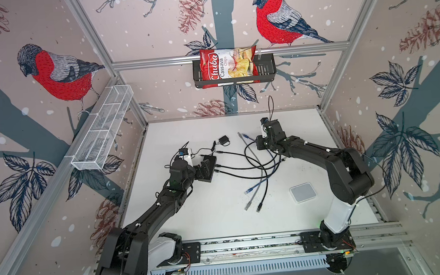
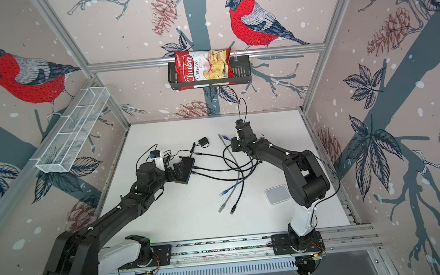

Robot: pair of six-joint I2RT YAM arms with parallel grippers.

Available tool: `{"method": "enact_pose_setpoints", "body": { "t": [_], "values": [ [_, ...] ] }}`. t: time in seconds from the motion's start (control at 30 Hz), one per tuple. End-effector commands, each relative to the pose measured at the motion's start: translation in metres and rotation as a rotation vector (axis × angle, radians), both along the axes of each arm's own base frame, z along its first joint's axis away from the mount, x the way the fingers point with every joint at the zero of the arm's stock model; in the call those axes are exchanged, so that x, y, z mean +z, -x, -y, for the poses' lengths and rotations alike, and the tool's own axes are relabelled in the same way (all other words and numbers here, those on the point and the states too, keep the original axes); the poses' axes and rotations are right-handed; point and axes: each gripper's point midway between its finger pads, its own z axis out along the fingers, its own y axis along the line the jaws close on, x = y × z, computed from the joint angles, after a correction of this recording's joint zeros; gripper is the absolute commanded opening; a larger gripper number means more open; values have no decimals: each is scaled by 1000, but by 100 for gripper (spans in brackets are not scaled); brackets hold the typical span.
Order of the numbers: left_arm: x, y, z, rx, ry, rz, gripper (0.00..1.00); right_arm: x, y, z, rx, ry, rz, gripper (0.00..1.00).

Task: Insert the plug into the switch port

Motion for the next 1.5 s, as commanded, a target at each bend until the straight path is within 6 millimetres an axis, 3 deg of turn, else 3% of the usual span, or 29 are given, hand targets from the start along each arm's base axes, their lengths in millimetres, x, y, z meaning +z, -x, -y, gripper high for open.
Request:
{"method": "enact_pose_setpoints", "body": {
  "t": [0.0,0.27,0.73,0.9,1.03,1.13,1.47],
  "values": [
    [0,2,-3,13,0,1,97,-21,3,19,-52,106,-65,28],
    [-1,4,-5,17,-8,8,97,-59,-1,39,-22,250,-109,29],
    [-3,2,-2,4,-2,10,97,-87,-18,50,-14,401,-111,29],
    [-2,1,-2,4,-4,16,97,-88,-22,47,4,411,-107,9],
    [-1,1,-2,3,-6,20,97,-72,-28,44,16,423,-52,3],
    [-1,2,-2,4,-7,21,97,-49,-32,46,9,466,30,2],
    [-3,2,-1,1,0,21,97,53,-35,52,-71,717,356,0]
  ]
}}
